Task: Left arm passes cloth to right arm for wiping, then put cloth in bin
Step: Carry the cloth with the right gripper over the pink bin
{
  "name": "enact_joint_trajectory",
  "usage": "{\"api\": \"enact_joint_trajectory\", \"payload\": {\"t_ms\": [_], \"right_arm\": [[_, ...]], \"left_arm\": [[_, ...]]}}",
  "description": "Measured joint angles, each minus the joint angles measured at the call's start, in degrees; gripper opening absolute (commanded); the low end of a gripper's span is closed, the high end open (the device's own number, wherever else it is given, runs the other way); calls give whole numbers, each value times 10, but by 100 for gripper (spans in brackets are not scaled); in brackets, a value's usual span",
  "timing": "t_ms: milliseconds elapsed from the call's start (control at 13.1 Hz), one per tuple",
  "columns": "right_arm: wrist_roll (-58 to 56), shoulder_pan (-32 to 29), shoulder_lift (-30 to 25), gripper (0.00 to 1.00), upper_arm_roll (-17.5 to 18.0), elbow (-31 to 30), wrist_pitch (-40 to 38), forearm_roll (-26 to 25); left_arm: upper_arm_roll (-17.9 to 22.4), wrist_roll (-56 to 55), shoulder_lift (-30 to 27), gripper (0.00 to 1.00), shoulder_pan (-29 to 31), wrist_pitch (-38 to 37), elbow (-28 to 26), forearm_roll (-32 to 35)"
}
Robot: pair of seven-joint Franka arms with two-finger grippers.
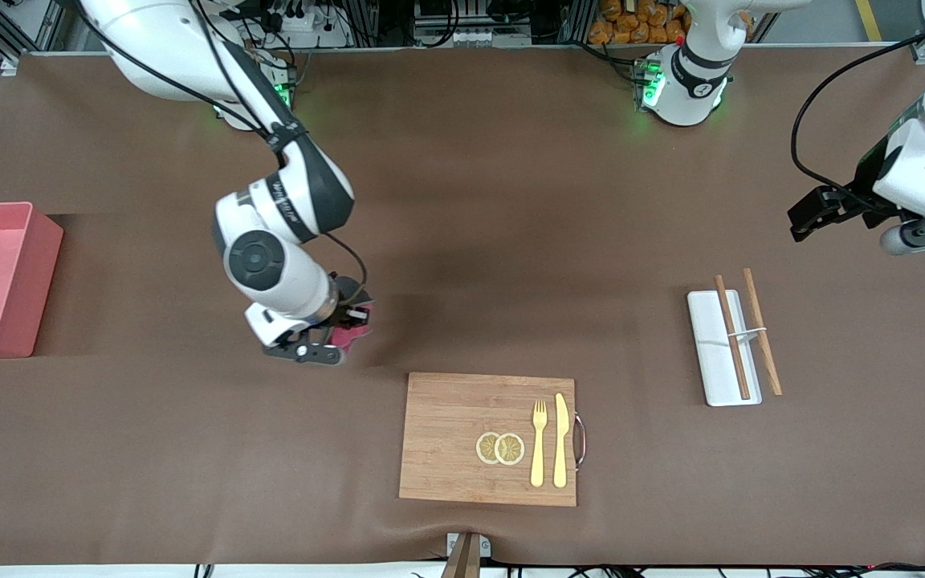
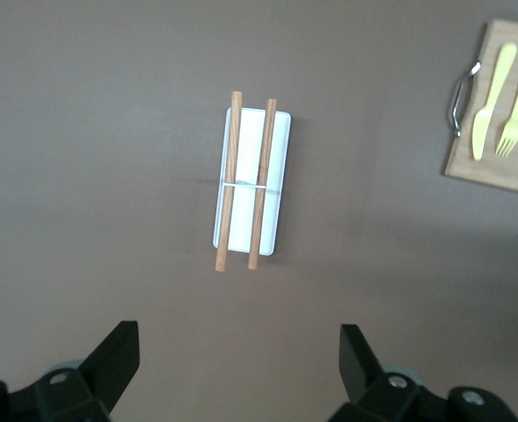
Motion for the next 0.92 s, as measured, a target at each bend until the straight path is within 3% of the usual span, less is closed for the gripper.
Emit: {"api": "enact_joint_trajectory", "payload": {"t_ms": [460, 920], "right_arm": [[-205, -134, -23, 0, -9, 7, -15, -1], [-546, -332, -31, 0, -14, 36, -67, 0]], "left_arm": [[0, 59, -11, 100, 0, 2, -2, -2], [3, 59, -25, 100, 9, -3, -3, -28]]}}
